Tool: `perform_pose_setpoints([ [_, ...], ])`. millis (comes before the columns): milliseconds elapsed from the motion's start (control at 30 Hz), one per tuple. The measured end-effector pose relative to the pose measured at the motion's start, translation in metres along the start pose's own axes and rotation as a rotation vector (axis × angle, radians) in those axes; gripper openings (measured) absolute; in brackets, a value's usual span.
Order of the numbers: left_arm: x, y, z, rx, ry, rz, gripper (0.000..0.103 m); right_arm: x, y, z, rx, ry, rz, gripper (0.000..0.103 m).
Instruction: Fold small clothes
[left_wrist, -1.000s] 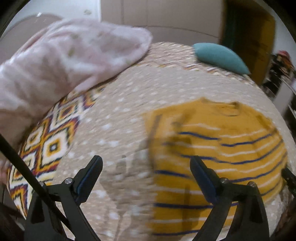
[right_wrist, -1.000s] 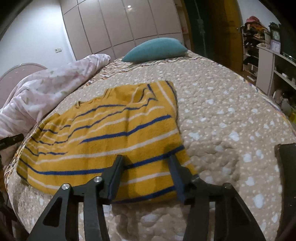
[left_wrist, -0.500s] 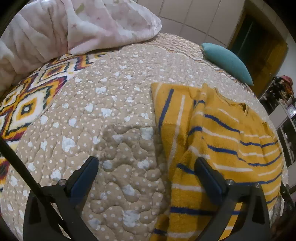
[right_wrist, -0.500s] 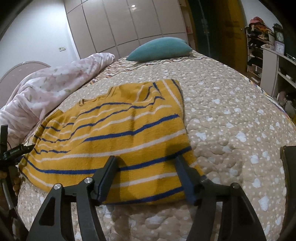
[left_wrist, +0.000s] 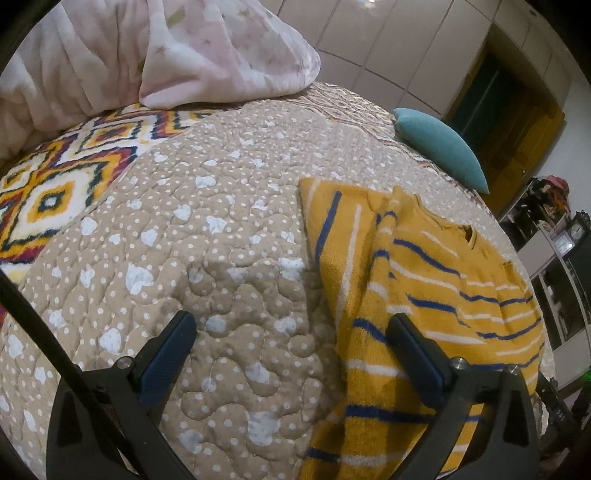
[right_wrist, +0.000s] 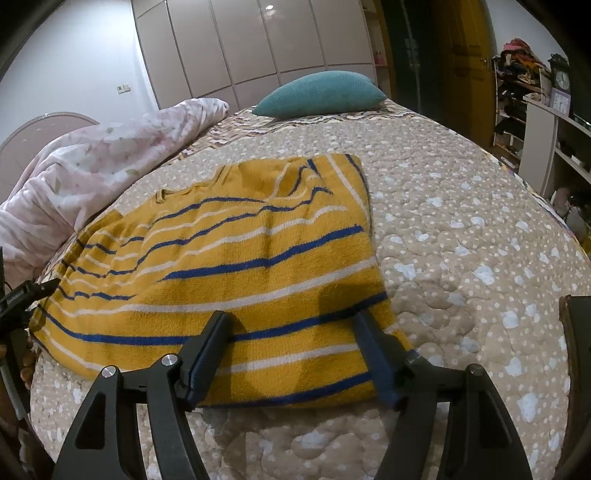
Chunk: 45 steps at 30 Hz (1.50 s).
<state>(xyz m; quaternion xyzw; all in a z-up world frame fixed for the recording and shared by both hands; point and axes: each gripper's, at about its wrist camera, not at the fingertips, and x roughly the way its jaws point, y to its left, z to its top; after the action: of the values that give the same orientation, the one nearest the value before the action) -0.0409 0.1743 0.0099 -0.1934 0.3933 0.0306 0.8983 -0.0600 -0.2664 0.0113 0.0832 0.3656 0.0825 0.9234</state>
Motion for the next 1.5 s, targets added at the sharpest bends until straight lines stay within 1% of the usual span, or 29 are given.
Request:
perform_pose_setpoints([
  [300, 0.000, 0.000, 0.000, 0.000, -0.001, 0.000, 0.103, 0.003, 0.002, 0.000, -0.012, 0.002, -0.002, 0.078],
  [733, 0.000, 0.001, 0.001, 0.003, 0.002, 0.006, 0.103, 0.000, 0.005, -0.002, -0.008, -0.011, -0.010, 0.079],
  [767, 0.000, 0.000, 0.001, 0.003, 0.003, 0.010, 0.103, -0.001, 0.005, -0.002, -0.008, -0.012, -0.012, 0.079],
  [833, -0.001, -0.002, 0.004, 0.010, 0.033, 0.029, 0.103, -0.001, 0.006, -0.002, -0.009, -0.012, -0.012, 0.079],
  [900, -0.013, -0.006, 0.008, 0.019, 0.041, 0.039, 0.103, -0.001, 0.006, -0.002, -0.007, -0.011, -0.009, 0.079],
  [1000, -0.050, -0.021, 0.005, 0.047, -0.024, 0.030, 0.103, -0.001, 0.005, -0.003, -0.002, -0.014, -0.001, 0.080],
  [1067, -0.067, -0.038, 0.001, 0.092, -0.044, 0.021, 0.103, -0.001, 0.005, -0.003, 0.000, -0.014, 0.001, 0.080],
  [1167, -0.076, -0.069, -0.010, 0.183, -0.047, 0.000, 0.103, -0.001, 0.006, -0.004, 0.000, -0.014, 0.001, 0.081],
  [1233, -0.067, -0.092, -0.019, 0.253, -0.027, -0.026, 0.103, -0.001, 0.006, -0.004, 0.001, -0.013, 0.000, 0.081],
  [1333, -0.041, -0.110, -0.026, 0.288, 0.005, -0.017, 0.103, 0.000, 0.007, -0.002, -0.007, 0.003, 0.003, 0.082],
  [1367, -0.029, -0.111, -0.028, 0.286, 0.027, -0.010, 0.103, -0.001, 0.006, -0.001, -0.010, 0.013, 0.003, 0.082],
  [1433, -0.008, -0.109, -0.033, 0.284, 0.054, 0.043, 0.103, -0.010, 0.005, 0.003, -0.011, 0.030, 0.010, 0.082],
  [1467, 0.001, -0.107, -0.040, 0.297, 0.050, 0.064, 0.103, -0.018, 0.002, 0.004, 0.000, 0.017, 0.024, 0.082],
  [1500, 0.002, -0.107, -0.044, 0.312, 0.028, 0.069, 0.103, -0.029, -0.003, 0.004, 0.016, -0.004, 0.041, 0.082],
])
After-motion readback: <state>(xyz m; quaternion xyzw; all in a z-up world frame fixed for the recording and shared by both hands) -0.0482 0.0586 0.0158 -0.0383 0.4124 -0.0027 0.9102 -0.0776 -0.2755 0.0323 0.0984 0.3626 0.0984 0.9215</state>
